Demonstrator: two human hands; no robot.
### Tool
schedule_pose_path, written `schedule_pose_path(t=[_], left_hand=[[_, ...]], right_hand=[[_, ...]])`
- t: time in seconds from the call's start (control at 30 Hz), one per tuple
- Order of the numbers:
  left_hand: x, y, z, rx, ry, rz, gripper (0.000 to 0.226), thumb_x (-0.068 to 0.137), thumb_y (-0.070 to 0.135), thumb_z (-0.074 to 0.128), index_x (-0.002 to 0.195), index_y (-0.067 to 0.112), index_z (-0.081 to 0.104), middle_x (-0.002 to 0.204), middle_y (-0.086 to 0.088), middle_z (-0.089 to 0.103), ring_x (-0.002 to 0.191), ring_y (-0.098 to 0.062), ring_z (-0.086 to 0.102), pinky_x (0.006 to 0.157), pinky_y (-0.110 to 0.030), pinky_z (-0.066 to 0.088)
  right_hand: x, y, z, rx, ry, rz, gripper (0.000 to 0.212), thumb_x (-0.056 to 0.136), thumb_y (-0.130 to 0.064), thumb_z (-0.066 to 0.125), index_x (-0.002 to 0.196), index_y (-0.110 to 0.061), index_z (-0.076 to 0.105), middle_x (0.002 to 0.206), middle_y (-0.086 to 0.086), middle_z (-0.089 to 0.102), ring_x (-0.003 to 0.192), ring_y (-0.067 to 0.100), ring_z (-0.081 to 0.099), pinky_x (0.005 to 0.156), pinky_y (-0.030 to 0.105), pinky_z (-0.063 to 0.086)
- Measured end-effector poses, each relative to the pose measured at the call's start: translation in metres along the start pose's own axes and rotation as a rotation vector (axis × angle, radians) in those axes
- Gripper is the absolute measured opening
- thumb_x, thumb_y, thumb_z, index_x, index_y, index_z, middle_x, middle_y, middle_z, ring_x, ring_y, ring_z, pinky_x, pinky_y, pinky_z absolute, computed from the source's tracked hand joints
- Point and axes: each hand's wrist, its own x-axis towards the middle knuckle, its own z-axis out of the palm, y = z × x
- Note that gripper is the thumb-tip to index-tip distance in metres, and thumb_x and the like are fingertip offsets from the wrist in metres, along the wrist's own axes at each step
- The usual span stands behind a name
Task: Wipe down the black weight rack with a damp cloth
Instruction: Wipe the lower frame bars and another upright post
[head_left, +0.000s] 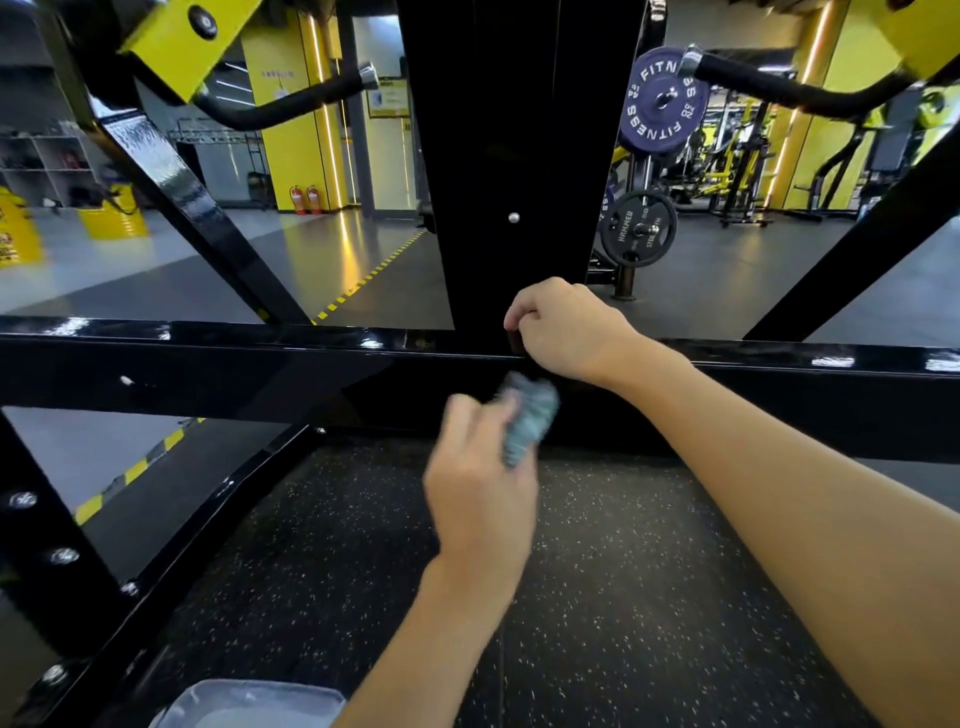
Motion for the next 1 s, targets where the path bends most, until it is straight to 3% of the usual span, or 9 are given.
schedule_pose_path(t=[0.1,0.2,0.3,0.37,0.5,0.63,0.8,0.93,1.0], left_hand=[[-0.013,0.010,0.011,0.003,-0.167,0.116,0.044,0.068,-0.003,0.084,0.109,0.004,0.070,0.087,-0.004,0.055,0.069,-0.012,0.052,0.060,-0.019,0.049],[-0.010,-0.010,0.001,0.010,-0.077,0.096,0.036,0.071,-0.001,0.081,0.106,0.001,0.070,0.089,-0.005,0.058,0.071,-0.010,0.054,0.062,-0.017,0.050],[-0.005,-0.027,-0.012,-0.001,0.107,-0.106,0.033,0.073,-0.008,0.080,0.104,-0.002,0.068,0.092,-0.008,0.058,0.076,-0.011,0.056,0.070,-0.009,0.046],[-0.006,-0.020,-0.008,0.016,0.072,-0.093,0.035,0.071,-0.009,0.080,0.103,-0.002,0.068,0.092,-0.008,0.058,0.077,-0.012,0.057,0.071,-0.008,0.046],[0.004,-0.017,-0.011,0.001,-0.038,0.030,0.039,0.071,-0.005,0.081,0.108,-0.001,0.068,0.093,-0.007,0.057,0.077,-0.012,0.057,0.064,-0.025,0.054],[0.033,-0.031,-0.036,-0.028,0.252,-0.244,0.030,0.075,-0.008,0.077,0.103,-0.002,0.069,0.092,-0.005,0.056,0.079,-0.001,0.047,0.075,-0.004,0.040],[0.029,-0.022,-0.027,0.006,-0.003,0.005,0.040,0.070,-0.006,0.082,0.108,-0.002,0.069,0.092,-0.008,0.056,0.078,-0.008,0.051,0.072,-0.012,0.043],[0.035,-0.038,-0.039,-0.033,0.208,-0.226,0.033,0.075,-0.007,0.079,0.106,-0.001,0.069,0.093,-0.007,0.057,0.081,-0.003,0.051,0.077,-0.003,0.039],[0.030,-0.034,-0.034,-0.021,0.175,-0.214,0.032,0.074,-0.006,0.079,0.104,0.000,0.069,0.093,-0.005,0.057,0.079,-0.005,0.052,0.074,-0.004,0.042]], right_hand=[[-0.006,0.002,0.000,0.017,-0.011,-0.019,0.031,0.097,-0.019,0.040,0.110,-0.027,0.067,0.112,0.003,0.066,0.096,0.027,0.061,0.079,0.035,0.046],[-0.007,0.003,0.001,-0.007,0.023,-0.020,0.032,0.095,-0.021,0.038,0.108,-0.028,0.067,0.113,0.002,0.066,0.099,0.029,0.061,0.079,0.036,0.046],[-0.008,0.002,0.002,-0.020,0.030,-0.010,0.033,0.095,-0.020,0.038,0.106,-0.026,0.068,0.111,0.004,0.066,0.096,0.032,0.061,0.075,0.035,0.044],[-0.008,0.001,0.004,-0.024,0.043,-0.002,0.033,0.094,-0.020,0.037,0.104,-0.026,0.067,0.111,0.005,0.065,0.095,0.035,0.060,0.076,0.037,0.045],[-0.012,-0.002,0.002,-0.043,0.048,-0.004,0.033,0.093,-0.018,0.037,0.103,-0.025,0.067,0.108,0.004,0.066,0.093,0.033,0.061,0.078,0.038,0.048],[-0.010,-0.011,-0.001,-0.066,0.035,-0.010,0.032,0.092,-0.014,0.042,0.109,-0.025,0.067,0.112,0.005,0.066,0.101,0.031,0.061,0.089,0.042,0.051],[0.015,-0.042,0.020,0.102,0.028,-0.027,0.029,0.092,-0.017,0.041,0.097,-0.029,0.067,0.110,0.003,0.069,0.103,0.025,0.063,0.091,0.038,0.052],[0.019,-0.039,0.027,0.010,-0.035,-0.006,0.031,0.093,-0.023,0.041,0.106,-0.032,0.067,0.119,-0.002,0.065,0.110,0.025,0.059,0.090,0.036,0.047],[0.021,-0.038,0.026,0.006,-0.038,-0.011,0.030,0.092,-0.023,0.042,0.103,-0.033,0.067,0.118,-0.001,0.065,0.109,0.025,0.060,0.091,0.036,0.048]])
